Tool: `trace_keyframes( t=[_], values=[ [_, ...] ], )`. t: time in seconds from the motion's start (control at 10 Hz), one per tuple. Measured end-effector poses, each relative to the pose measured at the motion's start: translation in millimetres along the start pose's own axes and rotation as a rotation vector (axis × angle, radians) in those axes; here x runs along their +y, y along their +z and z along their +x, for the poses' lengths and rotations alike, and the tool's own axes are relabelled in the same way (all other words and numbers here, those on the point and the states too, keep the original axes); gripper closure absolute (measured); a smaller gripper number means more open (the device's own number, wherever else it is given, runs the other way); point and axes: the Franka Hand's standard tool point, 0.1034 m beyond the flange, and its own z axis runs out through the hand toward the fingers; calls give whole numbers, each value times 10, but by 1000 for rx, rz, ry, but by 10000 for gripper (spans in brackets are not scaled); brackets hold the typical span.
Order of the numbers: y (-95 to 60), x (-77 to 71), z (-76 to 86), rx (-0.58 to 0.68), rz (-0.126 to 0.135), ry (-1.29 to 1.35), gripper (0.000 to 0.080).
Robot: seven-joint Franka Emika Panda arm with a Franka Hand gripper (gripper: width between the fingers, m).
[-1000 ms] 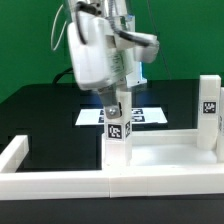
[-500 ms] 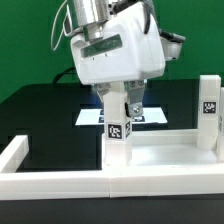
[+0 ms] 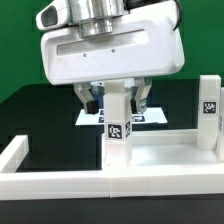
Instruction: Assemble desk
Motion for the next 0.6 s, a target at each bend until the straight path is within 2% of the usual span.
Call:
trace_keyframes(
  t=[0.1, 0.2, 0.3, 0.5, 0.6],
  values=[
    [2, 1, -1, 0, 0, 16, 440],
    [4, 7, 1, 0, -1, 49, 440],
    [1, 29, 12, 1, -3, 120, 504],
    [1, 39, 16, 2, -5, 251, 504],
    [-2, 53, 23, 4, -8, 417, 504]
  ],
)
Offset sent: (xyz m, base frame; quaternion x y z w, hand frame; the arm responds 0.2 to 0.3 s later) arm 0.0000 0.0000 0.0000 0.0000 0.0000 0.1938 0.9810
